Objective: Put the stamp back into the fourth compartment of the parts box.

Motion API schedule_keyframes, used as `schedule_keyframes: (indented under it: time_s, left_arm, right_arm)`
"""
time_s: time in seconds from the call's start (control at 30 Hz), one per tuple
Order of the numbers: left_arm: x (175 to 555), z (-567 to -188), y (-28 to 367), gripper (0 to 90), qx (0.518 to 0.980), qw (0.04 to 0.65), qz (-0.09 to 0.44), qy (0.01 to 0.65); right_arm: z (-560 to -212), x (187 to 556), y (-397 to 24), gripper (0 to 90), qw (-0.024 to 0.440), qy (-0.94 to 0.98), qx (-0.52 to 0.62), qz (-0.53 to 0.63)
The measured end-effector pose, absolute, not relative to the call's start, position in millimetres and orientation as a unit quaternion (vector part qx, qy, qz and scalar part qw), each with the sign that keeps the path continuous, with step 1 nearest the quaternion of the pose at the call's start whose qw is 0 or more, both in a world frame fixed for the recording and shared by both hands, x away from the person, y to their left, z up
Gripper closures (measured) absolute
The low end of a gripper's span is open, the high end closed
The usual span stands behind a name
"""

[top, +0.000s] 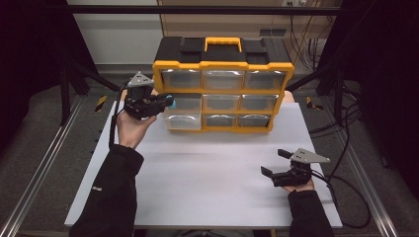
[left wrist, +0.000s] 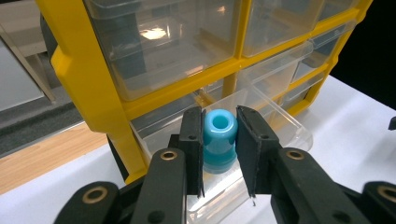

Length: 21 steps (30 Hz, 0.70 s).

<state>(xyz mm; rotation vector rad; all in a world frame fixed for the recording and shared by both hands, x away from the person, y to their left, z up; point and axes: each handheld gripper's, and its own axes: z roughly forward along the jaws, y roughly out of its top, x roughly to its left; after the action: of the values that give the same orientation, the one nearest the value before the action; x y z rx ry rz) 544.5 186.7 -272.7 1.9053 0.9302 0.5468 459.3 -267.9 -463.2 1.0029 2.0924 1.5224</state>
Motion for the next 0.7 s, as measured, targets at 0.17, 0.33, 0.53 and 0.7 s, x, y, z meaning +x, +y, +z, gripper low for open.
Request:
schedule_keyframes:
  time_s: [0.17,0.33,0.53,0.7]
  left_arm:
    - [548,-278,187,72.0,0.774,0.456,0.221,0.380]
    - [551,-282,186,72.0,0.775,0.453,0.220,0.382]
    - [554,-286,185,71.9,0.777,0.449,0.218,0.383]
    - [555,-291,183,72.0,0.781,0.445,0.217,0.381]
  right_arm:
    - [-463,459,-268,0.5,0.182,0.741,0.355,0.540]
    - [-463,459,-268,0.5,0.182,0.742,0.355,0.539]
    - [-464,459,-268,0.5,0.182,0.742,0.355,0.539]
    - [-463,459,-268,0.5,0.181,0.742,0.355,0.539]
